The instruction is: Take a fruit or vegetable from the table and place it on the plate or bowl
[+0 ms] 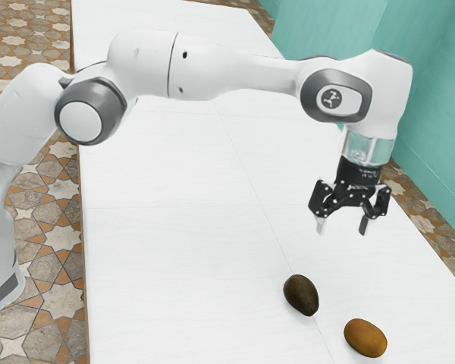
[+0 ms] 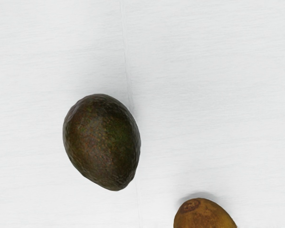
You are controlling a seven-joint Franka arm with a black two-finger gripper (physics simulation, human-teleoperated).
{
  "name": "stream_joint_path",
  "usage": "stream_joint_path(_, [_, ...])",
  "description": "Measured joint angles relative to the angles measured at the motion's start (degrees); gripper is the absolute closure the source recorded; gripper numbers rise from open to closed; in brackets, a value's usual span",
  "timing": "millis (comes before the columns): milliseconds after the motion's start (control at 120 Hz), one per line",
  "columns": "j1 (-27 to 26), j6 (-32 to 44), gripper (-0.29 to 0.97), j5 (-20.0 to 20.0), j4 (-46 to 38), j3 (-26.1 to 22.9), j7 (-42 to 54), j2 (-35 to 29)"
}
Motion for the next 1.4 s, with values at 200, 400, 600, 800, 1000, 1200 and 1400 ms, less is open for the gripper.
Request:
stream_joint_path(200, [0.55,3.01,0.00,0.41,0.03,-1.20,4.86,2.84])
stream_joint_path(400, [1.14,5.57,0.00,15.21,-0.29,-4.39,29.37,4.63])
stream_joint_path(600, [0.15,8.25,0.00,21.70,-0.54,-6.52,56.44,5.67])
stream_joint_path(800, [-1.15,14.87,0.00,22.82,-0.13,-13.65,81.59,13.02])
stream_joint_path(1000, [-1.89,20.85,0.00,23.02,-0.74,-15.03,100.86,13.52])
stream_joint_path(1200, [-1.14,23.10,0.00,20.93,-12.53,-14.73,114.39,6.66])
stream_joint_path(1400, [-0.54,23.97,0.00,20.44,-13.40,-14.71,124.17,6.27])
